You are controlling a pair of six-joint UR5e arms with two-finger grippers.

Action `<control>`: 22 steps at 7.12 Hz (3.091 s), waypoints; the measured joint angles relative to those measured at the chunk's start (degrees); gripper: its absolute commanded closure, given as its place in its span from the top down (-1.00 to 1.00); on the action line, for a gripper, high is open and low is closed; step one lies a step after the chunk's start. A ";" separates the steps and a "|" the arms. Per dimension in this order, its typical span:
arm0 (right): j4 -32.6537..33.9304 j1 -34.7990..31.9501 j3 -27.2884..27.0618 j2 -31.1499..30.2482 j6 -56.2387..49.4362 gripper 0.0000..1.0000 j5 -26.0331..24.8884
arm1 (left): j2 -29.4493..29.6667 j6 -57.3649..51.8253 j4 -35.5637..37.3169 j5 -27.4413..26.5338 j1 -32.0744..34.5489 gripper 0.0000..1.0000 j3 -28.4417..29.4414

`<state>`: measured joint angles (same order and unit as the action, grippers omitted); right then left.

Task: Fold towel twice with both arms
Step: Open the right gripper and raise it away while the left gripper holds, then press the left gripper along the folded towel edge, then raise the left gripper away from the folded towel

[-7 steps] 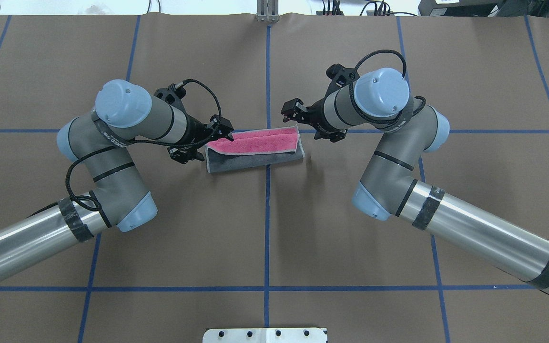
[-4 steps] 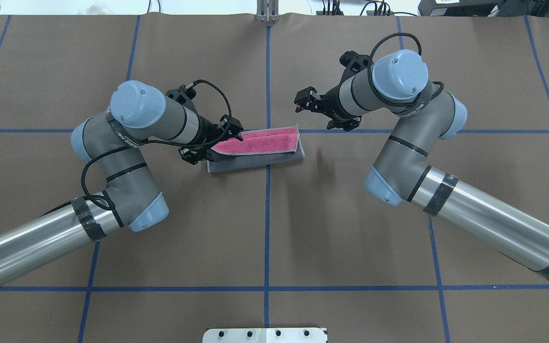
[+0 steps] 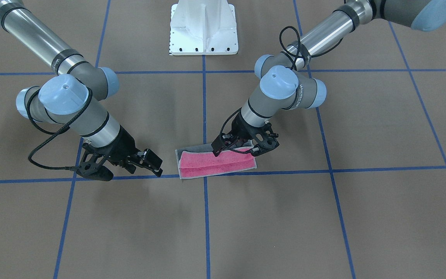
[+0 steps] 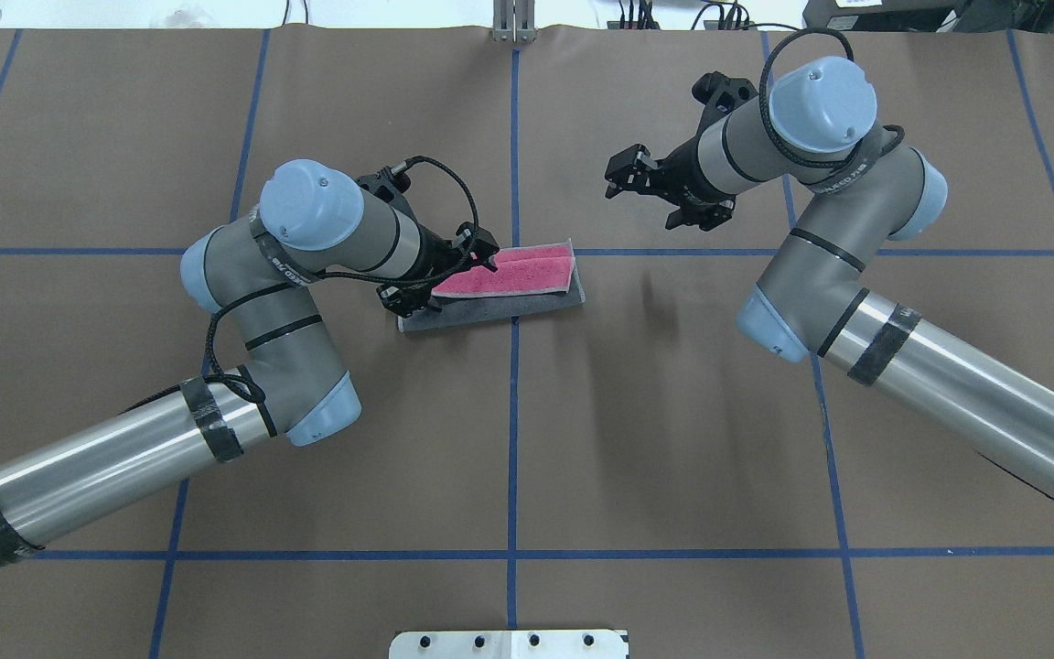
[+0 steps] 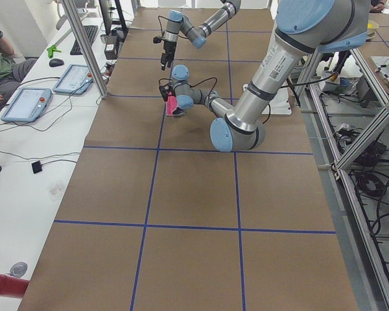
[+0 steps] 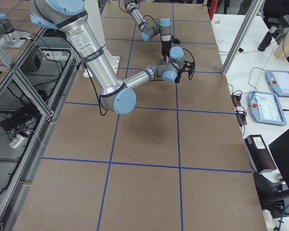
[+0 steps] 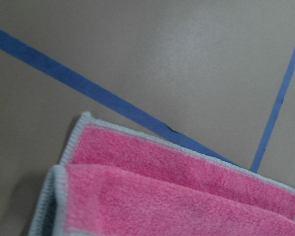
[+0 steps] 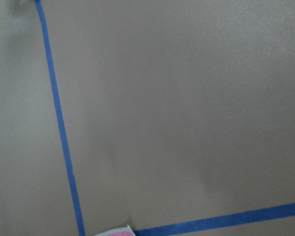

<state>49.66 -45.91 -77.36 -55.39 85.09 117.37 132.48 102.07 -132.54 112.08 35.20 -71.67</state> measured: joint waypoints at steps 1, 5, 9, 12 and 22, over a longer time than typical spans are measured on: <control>-0.02 -0.58 0.12 -0.28 -0.65 1.00 0.63 | 1.03 0.39 0.00 -0.04 -0.07 1.00 0.91; -0.09 -1.77 0.26 -1.12 -1.80 1.00 1.94 | 5.38 0.55 0.07 -3.31 -0.02 1.00 5.32; -0.15 -1.99 0.28 -1.46 -2.03 1.00 2.44 | 8.15 0.24 -0.70 -5.06 0.40 1.00 9.55; -0.20 -2.14 0.28 -1.53 -2.02 1.00 2.92 | 10.30 0.23 -2.62 -5.85 1.15 1.00 13.74; -0.19 -4.08 0.19 -1.83 -2.12 1.00 5.87 | 18.49 0.26 -7.03 -6.39 1.41 1.00 24.50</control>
<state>49.47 -49.99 -77.17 -57.22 82.97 123.24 150.97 102.33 -139.57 105.69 36.61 -47.17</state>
